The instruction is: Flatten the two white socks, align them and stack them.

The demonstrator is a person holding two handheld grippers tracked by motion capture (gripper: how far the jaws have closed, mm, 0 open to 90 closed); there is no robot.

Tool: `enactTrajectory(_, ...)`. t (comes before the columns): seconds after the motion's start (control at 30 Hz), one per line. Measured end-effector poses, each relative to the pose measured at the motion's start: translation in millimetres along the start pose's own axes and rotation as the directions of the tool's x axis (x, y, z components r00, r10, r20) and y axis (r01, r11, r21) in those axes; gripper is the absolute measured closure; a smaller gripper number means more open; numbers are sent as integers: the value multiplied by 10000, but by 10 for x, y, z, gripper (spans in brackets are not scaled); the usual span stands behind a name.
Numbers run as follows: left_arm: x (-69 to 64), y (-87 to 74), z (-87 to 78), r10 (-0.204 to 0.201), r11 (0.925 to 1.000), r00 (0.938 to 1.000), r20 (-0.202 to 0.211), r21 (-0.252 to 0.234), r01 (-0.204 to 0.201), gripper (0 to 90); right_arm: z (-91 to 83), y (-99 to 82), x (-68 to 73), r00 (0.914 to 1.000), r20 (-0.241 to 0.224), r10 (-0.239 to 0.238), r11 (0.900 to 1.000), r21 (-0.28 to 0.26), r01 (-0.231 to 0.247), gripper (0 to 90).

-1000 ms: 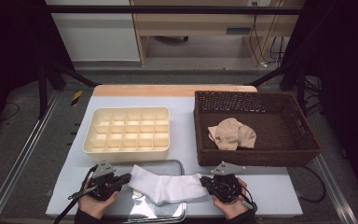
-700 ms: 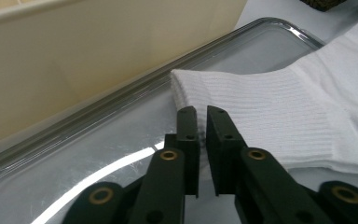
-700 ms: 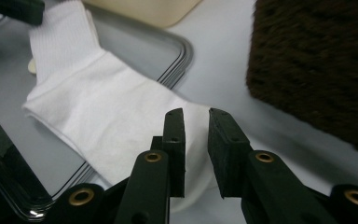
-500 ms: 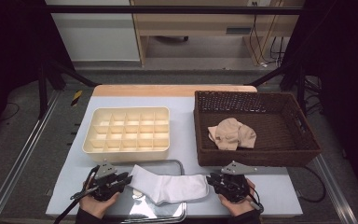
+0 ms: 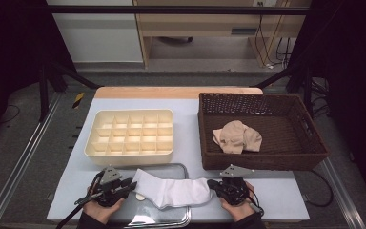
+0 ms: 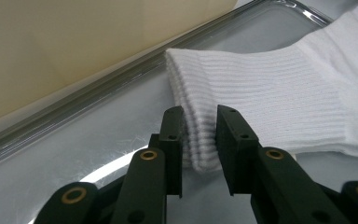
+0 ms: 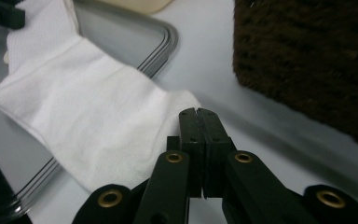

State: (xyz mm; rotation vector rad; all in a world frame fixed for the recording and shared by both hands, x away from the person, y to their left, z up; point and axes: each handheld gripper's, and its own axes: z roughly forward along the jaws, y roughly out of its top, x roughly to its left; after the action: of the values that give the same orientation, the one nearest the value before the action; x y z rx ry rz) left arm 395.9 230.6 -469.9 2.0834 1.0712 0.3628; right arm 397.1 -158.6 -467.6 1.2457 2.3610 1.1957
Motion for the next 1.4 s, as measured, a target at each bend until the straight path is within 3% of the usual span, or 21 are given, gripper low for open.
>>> enactTrajectory(0.17,-1,-2,2,3,10000,10000,6,-9,-3,715,-13,69,-25,9985,523,-134,9992,-369,153,900)
enactTrajectory(0.23,-1,-2,2,31,10000,10000,0,-5,-31,715,50,62,-32,9948,980,-265,9996,117,255,900)
enactTrajectory(0.3,-1,-2,2,33,10000,10000,2,-4,-33,715,73,55,-37,9936,1084,-317,9991,323,283,898)
enactTrajectory(0.4,1,-1,-4,0,10000,10000,18,-3,0,714,94,40,-40,9939,1067,-281,9989,404,239,874)
enactTrajectory(0.53,23,16,-37,-75,9999,10000,63,-128,76,687,10,11,-62,9965,841,-29,9999,-146,42,774)
enactTrajectory(0.77,25,-6,10,-83,10000,9998,165,-18,83,664,92,-109,-88,9975,614,353,9992,185,-365,717)
enactTrajectory(0.9,35,-25,36,-191,9998,9993,316,-22,191,660,94,-130,-62,9968,705,370,9992,96,-378,755)
enactTrajectory(1.0,30,-21,32,-377,9993,9985,390,47,376,706,102,-126,-33,9978,444,484,9986,206,-494,872)
enactTrajectory(1.13,13,-21,8,-444,9990,9981,421,104,440,758,90,-88,-39,9979,424,495,9978,418,-513,890)
enactTrajectory(1.3,-48,-47,-54,-428,9991,9974,587,7,429,775,5,-46,-104,9952,831,525,9986,41,-530,892)
enactTrajectory(1.4,-112,-67,-66,-294,9996,9975,635,-19,296,775,-3,-37,-171,9901,1270,604,9980,129,-625,892)
